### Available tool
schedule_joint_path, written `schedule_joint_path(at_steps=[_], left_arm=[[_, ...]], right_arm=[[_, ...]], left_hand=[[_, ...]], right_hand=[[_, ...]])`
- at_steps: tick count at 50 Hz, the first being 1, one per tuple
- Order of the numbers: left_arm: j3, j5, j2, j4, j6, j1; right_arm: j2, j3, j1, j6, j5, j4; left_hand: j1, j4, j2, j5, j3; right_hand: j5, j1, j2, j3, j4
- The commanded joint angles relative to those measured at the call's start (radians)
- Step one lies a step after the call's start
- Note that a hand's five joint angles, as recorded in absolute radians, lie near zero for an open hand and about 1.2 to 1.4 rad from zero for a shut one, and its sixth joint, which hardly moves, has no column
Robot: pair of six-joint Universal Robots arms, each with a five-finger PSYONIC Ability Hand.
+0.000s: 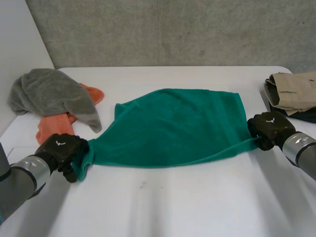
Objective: Fold the laundry.
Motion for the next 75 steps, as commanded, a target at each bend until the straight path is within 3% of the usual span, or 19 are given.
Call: schedule_joint_path(at_steps=[1, 13, 15, 16, 18, 22, 26, 30, 38, 43, 48, 51, 61, 66, 68, 71, 73, 75], left_arm=[[0.067, -0.042, -0.075, 0.017, 0.013, -0.032], [0.159, -0.118, -0.188, 0.081, 0.012, -0.122], [0.168, -0.124, -0.199, 0.098, 0.012, -0.131], [0.177, -0.127, -0.210, 0.122, 0.013, -0.137], [0.185, -0.134, -0.218, 0.156, 0.013, -0.139], [0.204, -0.173, -0.208, 0.222, 0.010, -0.136], [0.191, -0.200, -0.134, 0.215, -0.010, -0.124], [0.162, -0.172, 0.073, 0.172, -0.073, -0.093], [0.257, -0.002, 0.415, -0.011, -0.264, 0.029], [0.364, 0.044, 0.462, -0.144, -0.344, 0.105], [0.453, 0.040, 0.385, -0.229, -0.367, 0.096], [0.515, 0.026, 0.286, -0.267, -0.343, 0.059], [0.855, -0.121, -0.211, -0.286, -0.088, -0.079], [1.156, -0.167, -0.360, -0.174, -0.051, -0.125], [1.234, -0.174, -0.359, -0.050, -0.089, -0.133], [1.257, -0.212, -0.310, 0.247, -0.200, -0.134], [1.236, -0.224, -0.284, 0.369, -0.247, -0.133], [1.218, -0.224, -0.270, 0.412, -0.269, -0.127]], right_arm=[[0.001, 0.003, -0.002, -0.011, -0.003, 0.000], [0.001, 0.011, -0.002, -0.021, -0.012, 0.000], [0.001, 0.012, -0.002, -0.021, -0.014, 0.000], [-0.001, 0.012, -0.002, -0.023, -0.014, 0.000], [-0.001, 0.012, -0.003, -0.026, -0.014, 0.000], [-0.014, 0.006, -0.011, -0.028, -0.012, 0.009], [-0.065, -0.020, -0.028, -0.023, -0.011, 0.064], [-0.172, -0.064, -0.069, -0.034, -0.011, 0.188], [-0.431, -0.306, -0.167, -0.045, -0.017, 0.448], [-0.499, -0.423, -0.180, 0.017, -0.015, 0.480], [-0.470, -0.459, -0.181, 0.044, -0.032, 0.486], [-0.409, -0.474, -0.117, 0.031, -0.022, 0.491], [-0.050, -0.627, 0.032, -0.049, 0.164, 0.442], [0.064, -0.843, 0.098, -0.017, 0.259, 0.283], [0.065, -0.909, 0.104, 0.027, 0.285, 0.136], [0.022, -0.904, 0.103, 0.153, 0.313, -0.161], [-0.013, -0.872, 0.090, 0.230, 0.325, -0.313], [-0.036, -0.838, 0.075, 0.261, 0.325, -0.350]], left_hand=[[0.148, 0.153, 0.146, 0.148, 0.146], [0.186, 0.191, 0.184, 0.186, 0.184], [0.371, 0.375, 0.368, 0.371, 0.368], [0.668, 0.673, 0.666, 0.668, 0.666], [0.949, 0.953, 0.947, 0.949, 0.946], [0.950, 0.954, 0.948, 0.950, 0.948], [0.950, 0.954, 0.948, 0.950, 0.948], [0.950, 0.954, 0.948, 0.950, 0.948], [0.950, 0.954, 0.948, 0.950, 0.948], [0.950, 0.954, 0.948, 0.950, 0.948], [0.950, 0.954, 0.948, 0.950, 0.948], [0.950, 0.954, 0.948, 0.950, 0.948], [0.950, 0.954, 0.948, 0.950, 0.948], [0.950, 0.954, 0.948, 0.950, 0.948], [0.950, 0.954, 0.948, 0.950, 0.948], [0.950, 0.954, 0.948, 0.950, 0.948], [0.950, 0.954, 0.948, 0.950, 0.948], [0.950, 0.954, 0.948, 0.950, 0.948]], right_hand=[[0.234, 0.259, 0.220, 0.214, 0.202], [0.234, 0.259, 0.220, 0.214, 0.202], [0.234, 0.259, 0.220, 0.214, 0.202], [0.234, 0.259, 0.220, 0.214, 0.202], [0.234, 0.259, 0.220, 0.214, 0.202], [0.234, 0.259, 0.220, 0.214, 0.202], [0.234, 0.259, 0.220, 0.214, 0.202], [0.234, 0.259, 0.220, 0.214, 0.202], [0.234, 0.259, 0.220, 0.214, 0.202], [0.234, 0.259, 0.220, 0.214, 0.202], [0.234, 0.259, 0.220, 0.214, 0.202], [0.234, 0.259, 0.220, 0.214, 0.202], [0.234, 0.259, 0.220, 0.214, 0.202], [0.234, 0.259, 0.220, 0.214, 0.202], [0.234, 0.259, 0.220, 0.214, 0.202], [0.234, 0.259, 0.220, 0.214, 0.202], [0.234, 0.259, 0.220, 0.214, 0.202], [0.234, 0.259, 0.220, 0.214, 0.202]])
